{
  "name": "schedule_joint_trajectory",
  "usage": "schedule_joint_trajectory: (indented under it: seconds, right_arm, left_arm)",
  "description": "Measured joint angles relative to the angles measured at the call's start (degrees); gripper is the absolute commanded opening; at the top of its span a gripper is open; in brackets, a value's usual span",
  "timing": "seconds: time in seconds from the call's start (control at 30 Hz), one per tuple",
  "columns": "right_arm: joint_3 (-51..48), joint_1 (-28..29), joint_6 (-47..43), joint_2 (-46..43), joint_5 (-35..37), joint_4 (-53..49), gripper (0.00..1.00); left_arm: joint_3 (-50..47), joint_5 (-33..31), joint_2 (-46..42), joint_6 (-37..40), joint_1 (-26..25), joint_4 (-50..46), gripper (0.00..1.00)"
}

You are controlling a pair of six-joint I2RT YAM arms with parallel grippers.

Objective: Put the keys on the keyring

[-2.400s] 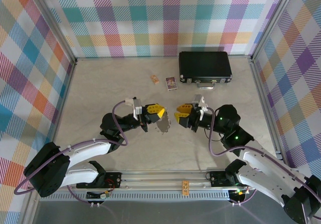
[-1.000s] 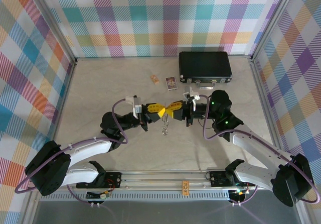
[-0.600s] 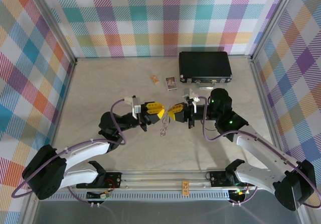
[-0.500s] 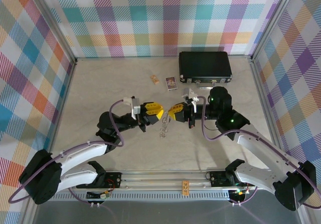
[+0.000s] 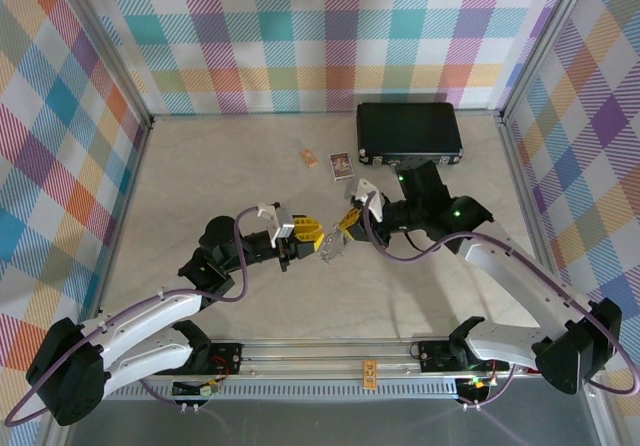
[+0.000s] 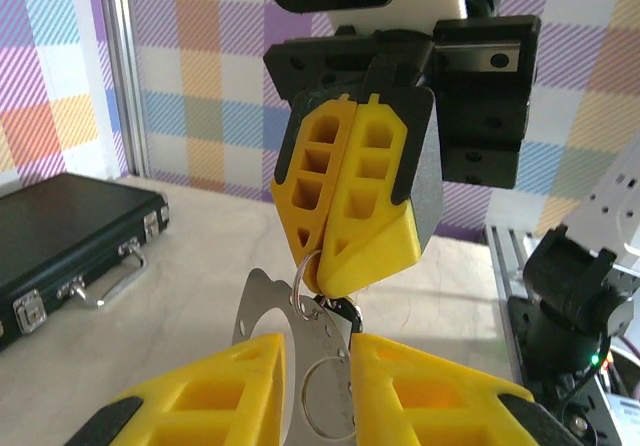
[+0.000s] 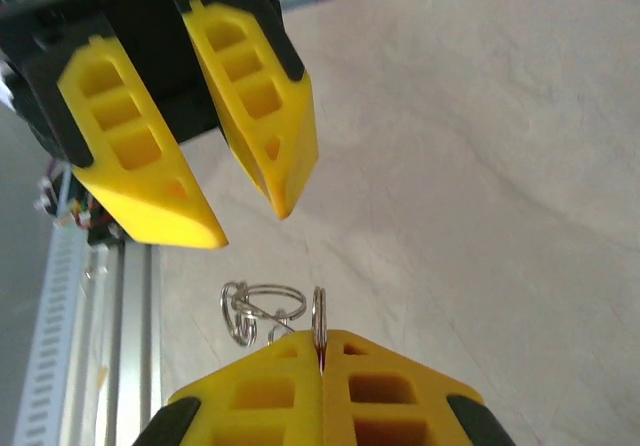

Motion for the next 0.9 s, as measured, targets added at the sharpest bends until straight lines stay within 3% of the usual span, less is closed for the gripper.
schedule_joint_trajectory:
  seconds: [0.47, 0.9]
  right_arm:
    - [9.99, 7.23, -11.89, 7.50, 9.84, -12.46, 0.00]
    - [10.12, 8.70, -13.73, 8.07, 11.28, -13.68, 0.00]
  left_arm:
    - [2.89, 1.11, 1.33, 6.14, 0.00, -7.63, 0.23]
    - [4.83, 3.82, 3.78, 6.99, 0.00, -10.03, 0.21]
